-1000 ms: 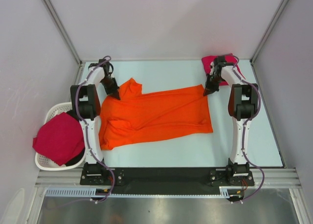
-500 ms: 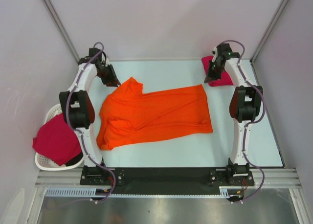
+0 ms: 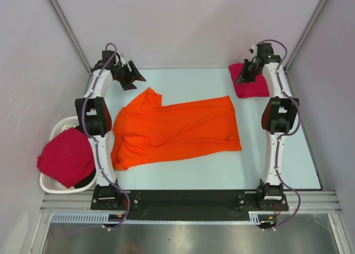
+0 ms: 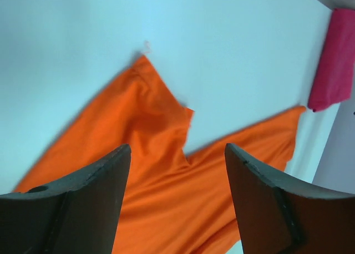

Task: Fold and stack the t-shirts
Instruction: Fold the flattened tshirt in 1/3 of the way, then grap the side of the flattened tshirt furthest away from the robot with both arms

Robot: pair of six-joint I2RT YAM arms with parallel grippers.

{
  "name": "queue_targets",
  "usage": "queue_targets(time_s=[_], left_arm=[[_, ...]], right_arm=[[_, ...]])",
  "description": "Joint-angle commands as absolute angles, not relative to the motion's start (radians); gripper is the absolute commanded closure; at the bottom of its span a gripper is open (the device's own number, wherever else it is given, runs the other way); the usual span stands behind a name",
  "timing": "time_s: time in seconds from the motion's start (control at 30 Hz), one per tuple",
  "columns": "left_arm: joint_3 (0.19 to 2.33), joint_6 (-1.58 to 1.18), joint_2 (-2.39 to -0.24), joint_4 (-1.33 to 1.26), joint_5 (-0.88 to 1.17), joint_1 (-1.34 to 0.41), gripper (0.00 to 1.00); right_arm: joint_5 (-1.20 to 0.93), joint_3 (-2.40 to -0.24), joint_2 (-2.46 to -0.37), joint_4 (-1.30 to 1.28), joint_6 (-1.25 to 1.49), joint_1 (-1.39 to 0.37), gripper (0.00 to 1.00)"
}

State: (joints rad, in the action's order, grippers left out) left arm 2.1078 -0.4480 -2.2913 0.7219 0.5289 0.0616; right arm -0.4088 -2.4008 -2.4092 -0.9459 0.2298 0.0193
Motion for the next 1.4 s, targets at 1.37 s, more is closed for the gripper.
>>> queue_targets(time_s=[1.37], left_arm=[[2.071, -0.442, -2.339, 0.712, 0.568, 0.126, 0.21]], right_arm=[[-0.841, -2.307, -2.677, -0.894, 0.284, 0.057, 0.58]])
